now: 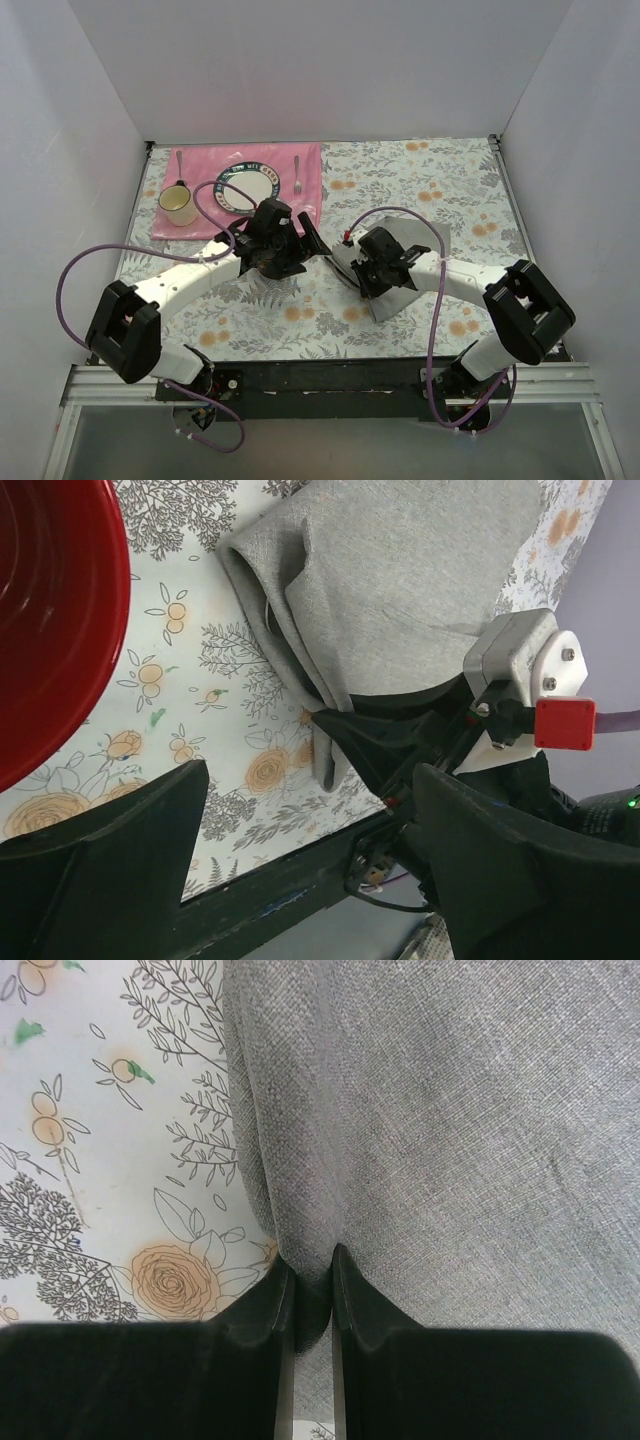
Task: Fold the napkin, place the utensils inside, and roll it up
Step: Roll the napkin with the utensil
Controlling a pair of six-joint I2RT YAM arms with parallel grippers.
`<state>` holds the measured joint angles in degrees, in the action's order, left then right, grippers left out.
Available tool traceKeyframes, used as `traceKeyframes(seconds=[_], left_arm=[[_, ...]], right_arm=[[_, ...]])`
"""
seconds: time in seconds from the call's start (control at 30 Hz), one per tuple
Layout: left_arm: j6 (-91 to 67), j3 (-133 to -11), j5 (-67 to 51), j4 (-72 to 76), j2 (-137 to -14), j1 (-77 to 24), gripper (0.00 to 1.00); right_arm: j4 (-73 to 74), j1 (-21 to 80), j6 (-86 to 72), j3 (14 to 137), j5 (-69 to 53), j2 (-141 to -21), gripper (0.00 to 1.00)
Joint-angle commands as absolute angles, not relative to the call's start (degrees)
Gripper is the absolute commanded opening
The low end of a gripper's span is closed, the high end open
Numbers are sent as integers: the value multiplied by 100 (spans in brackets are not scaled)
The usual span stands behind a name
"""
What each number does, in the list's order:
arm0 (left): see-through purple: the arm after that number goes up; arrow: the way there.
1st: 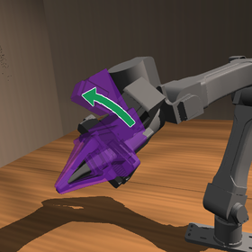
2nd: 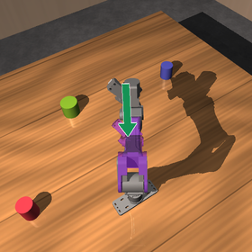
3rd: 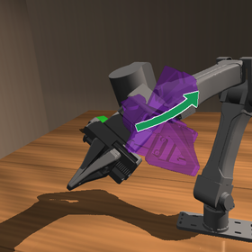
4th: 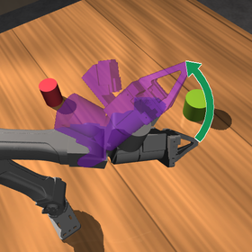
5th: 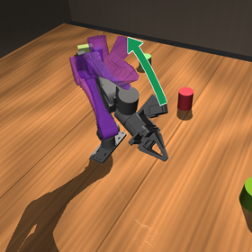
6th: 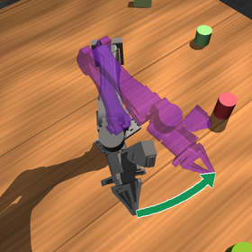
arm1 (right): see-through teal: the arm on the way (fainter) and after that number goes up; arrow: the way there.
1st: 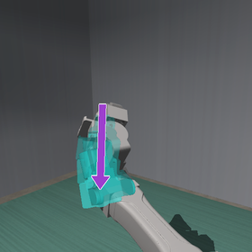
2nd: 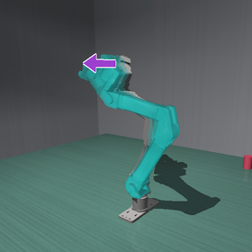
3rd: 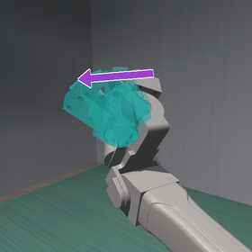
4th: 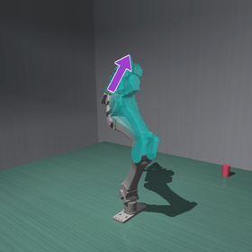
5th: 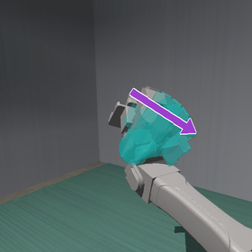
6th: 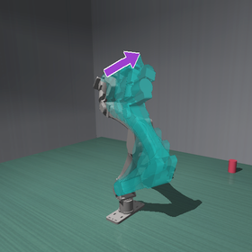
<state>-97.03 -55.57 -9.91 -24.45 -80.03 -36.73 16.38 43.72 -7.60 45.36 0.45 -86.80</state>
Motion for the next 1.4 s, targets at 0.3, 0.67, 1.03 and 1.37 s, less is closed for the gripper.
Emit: traceKeyframes(seconds=[0.3, 0.67, 1.03, 1.37], left_arm=[[-10879, -6021, -291, -2399, -9193, -4271, 79], [-11013, -5932, 316, -2171, -9193, -4553, 65], [-10925, -6038, 378, -1864, -9702, -4737, 72], [-11030, -6328, 545, -1714, -10300, -4737, 67]], right_arm=[[967, 4210, -1160, 3982, -773, -8851, 1], [1063, 3973, -1362, 3674, -651, -8561, 1], [1002, 3858, -1784, 3269, -448, -8218, 1], [1072, 3850, -1793, 3516, -545, -8253, 1]])
